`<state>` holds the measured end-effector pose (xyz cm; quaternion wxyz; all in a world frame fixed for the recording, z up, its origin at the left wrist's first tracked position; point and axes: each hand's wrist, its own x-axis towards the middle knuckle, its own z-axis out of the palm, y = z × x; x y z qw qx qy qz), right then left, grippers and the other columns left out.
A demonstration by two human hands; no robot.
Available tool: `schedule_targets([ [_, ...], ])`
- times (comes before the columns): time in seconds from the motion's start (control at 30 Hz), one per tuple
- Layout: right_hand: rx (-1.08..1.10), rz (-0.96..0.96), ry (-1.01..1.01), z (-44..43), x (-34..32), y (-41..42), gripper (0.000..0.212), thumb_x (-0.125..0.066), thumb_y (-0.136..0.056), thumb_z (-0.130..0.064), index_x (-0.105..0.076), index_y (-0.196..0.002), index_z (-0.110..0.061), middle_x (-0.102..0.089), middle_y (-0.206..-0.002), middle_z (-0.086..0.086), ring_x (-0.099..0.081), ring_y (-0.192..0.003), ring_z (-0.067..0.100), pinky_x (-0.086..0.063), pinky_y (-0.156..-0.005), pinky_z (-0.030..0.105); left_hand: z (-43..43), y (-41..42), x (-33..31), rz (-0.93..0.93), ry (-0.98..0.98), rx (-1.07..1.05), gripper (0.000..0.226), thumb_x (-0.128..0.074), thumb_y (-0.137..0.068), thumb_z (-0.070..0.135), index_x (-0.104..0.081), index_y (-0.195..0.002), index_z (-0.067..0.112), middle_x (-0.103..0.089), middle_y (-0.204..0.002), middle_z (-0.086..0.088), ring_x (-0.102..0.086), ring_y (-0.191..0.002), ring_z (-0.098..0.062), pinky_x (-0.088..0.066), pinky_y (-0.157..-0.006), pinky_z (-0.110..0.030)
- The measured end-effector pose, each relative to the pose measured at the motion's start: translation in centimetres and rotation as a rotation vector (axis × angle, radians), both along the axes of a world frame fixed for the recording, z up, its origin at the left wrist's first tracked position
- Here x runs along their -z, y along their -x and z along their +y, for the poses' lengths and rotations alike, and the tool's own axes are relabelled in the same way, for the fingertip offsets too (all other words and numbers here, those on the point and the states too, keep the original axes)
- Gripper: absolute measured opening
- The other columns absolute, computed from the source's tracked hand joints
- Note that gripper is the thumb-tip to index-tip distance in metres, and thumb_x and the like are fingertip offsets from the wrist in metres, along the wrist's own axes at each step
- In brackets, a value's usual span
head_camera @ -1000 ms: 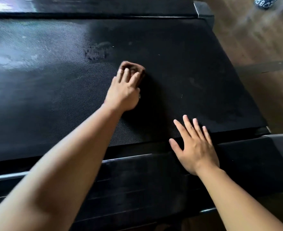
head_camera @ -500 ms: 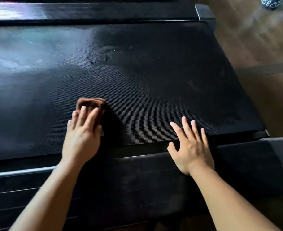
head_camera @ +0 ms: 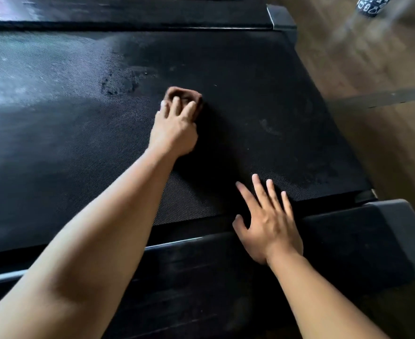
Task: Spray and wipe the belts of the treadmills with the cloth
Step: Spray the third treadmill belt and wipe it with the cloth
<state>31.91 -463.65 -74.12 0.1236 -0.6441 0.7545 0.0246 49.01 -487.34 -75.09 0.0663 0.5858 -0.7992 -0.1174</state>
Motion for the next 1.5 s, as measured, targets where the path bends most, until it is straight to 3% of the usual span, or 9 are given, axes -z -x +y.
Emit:
schedule_targets([
  [0.07, -0.002, -0.002, -0.012, -0.1, -0.1, 0.0, 0.076, -0.021, -0.083, -0.056, 0.007, -0.153, -0.046, 0.018, -0.164, -0.008, 0.013, -0.152, 0.019, 0.003, -0.124, 0.045, 3.1, 1.8, -0.3, 0.027, 0.028, 0.141, 0.065, -0.032, -0.089, 0.04, -0.036, -0.151, 0.024, -0.034, -0.157, -0.02, -0.027, -0.145, -0.045, -0.025, -0.119, -0.051],
  [0.17, -0.001, -0.001, -0.02, -0.1, -0.1, 0.0, 0.078, -0.028, -0.083, -0.055, 0.002, -0.154, -0.045, 0.016, -0.164, -0.008, 0.011, -0.153, 0.019, 0.002, -0.124, 0.044, 9.1, 1.5, -0.3, 0.097, 0.011, 0.246, 0.06, -0.053, -0.092, 0.03, -0.04, -0.151, 0.028, -0.033, -0.16, -0.015, -0.026, -0.147, -0.04, -0.026, -0.118, -0.05],
  [0.37, 0.008, 0.012, 0.017, 0.0, 0.0, -0.2, 0.077, -0.019, -0.08, -0.055, -0.003, -0.155, -0.045, 0.009, -0.166, -0.008, 0.004, -0.153, 0.019, -0.002, -0.124, 0.046, 16.0, -7.2, 0.5, 0.09, -0.006, 0.112, 0.061, -0.038, -0.092, 0.044, -0.039, -0.152, 0.032, -0.031, -0.162, -0.008, -0.026, -0.149, -0.037, -0.026, -0.118, -0.054],
  [0.67, 0.006, 0.001, 0.054, 0.0, 0.1, -0.2, 0.076, -0.022, -0.08, -0.054, -0.01, -0.155, -0.045, 0.0, -0.167, -0.006, -0.004, -0.154, 0.022, -0.005, -0.124, 0.047, 3.5, -13.8, 1.7, 0.084, 0.046, -0.255, 0.059, -0.05, -0.098, 0.028, -0.033, -0.154, 0.022, -0.022, -0.164, -0.018, -0.015, -0.153, -0.036, -0.009, -0.126, -0.045],
  [0.87, 0.004, 0.0, 0.039, 0.1, 0.0, -0.1, 0.076, -0.023, -0.082, -0.054, -0.005, -0.155, -0.045, 0.005, -0.167, -0.006, 0.002, -0.154, 0.022, -0.001, -0.123, 0.047, -1.8, -6.4, -0.5, 0.065, 0.064, -0.075, 0.06, -0.049, -0.098, 0.025, -0.033, -0.155, 0.015, -0.028, -0.16, -0.02, -0.019, -0.151, -0.033, -0.007, -0.125, -0.041],
  [1.1, 0.003, -0.022, -0.009, -0.2, -0.2, 0.0, 0.077, -0.03, -0.084, -0.054, -0.003, -0.155, -0.044, 0.011, -0.166, -0.007, 0.009, -0.153, 0.02, 0.001, -0.124, 0.045, 5.3, 1.6, -0.2, 0.066, 0.06, 0.277, 0.063, -0.038, -0.087, 0.035, -0.045, -0.149, 0.021, -0.039, -0.154, -0.023, -0.032, -0.145, -0.041, -0.022, -0.123, -0.049],
  [1.2, -0.002, -0.002, -0.025, -0.2, 0.0, 0.0, 0.078, -0.031, -0.083, -0.055, -0.002, -0.155, -0.044, 0.014, -0.165, -0.008, 0.011, -0.153, 0.019, 0.002, -0.124, 0.045, 10.3, 1.0, -0.2, 0.109, 0.031, 0.317, 0.058, -0.038, -0.09, 0.036, -0.047, -0.146, 0.024, -0.041, -0.154, -0.02, -0.036, -0.142, -0.043, -0.034, -0.116, -0.053],
  [1.37, 0.008, -0.002, 0.023, 0.0, 0.0, -0.1, 0.078, -0.019, -0.079, -0.055, -0.008, -0.155, -0.044, 0.008, -0.166, -0.007, 0.005, -0.153, 0.019, -0.001, -0.124, 0.046, 16.2, -5.0, 0.3, 0.086, 0.004, 0.248, 0.058, -0.039, -0.093, 0.043, -0.041, -0.15, 0.034, -0.036, -0.16, -0.01, -0.031, -0.147, -0.039, -0.031, -0.117, -0.052],
  [1.5, 0.014, -0.005, 0.043, -0.1, 0.1, -0.2, 0.078, -0.02, -0.078, -0.055, -0.008, -0.155, -0.045, 0.003, -0.167, -0.007, 0.001, -0.154, 0.02, -0.004, -0.123, 0.047, 15.3, -9.3, 0.2, 0.09, 0.005, 0.175, 0.057, -0.039, -0.094, 0.044, -0.044, -0.149, 0.029, -0.038, -0.158, -0.014, -0.034, -0.145, -0.043, -0.034, -0.113, -0.059],
])
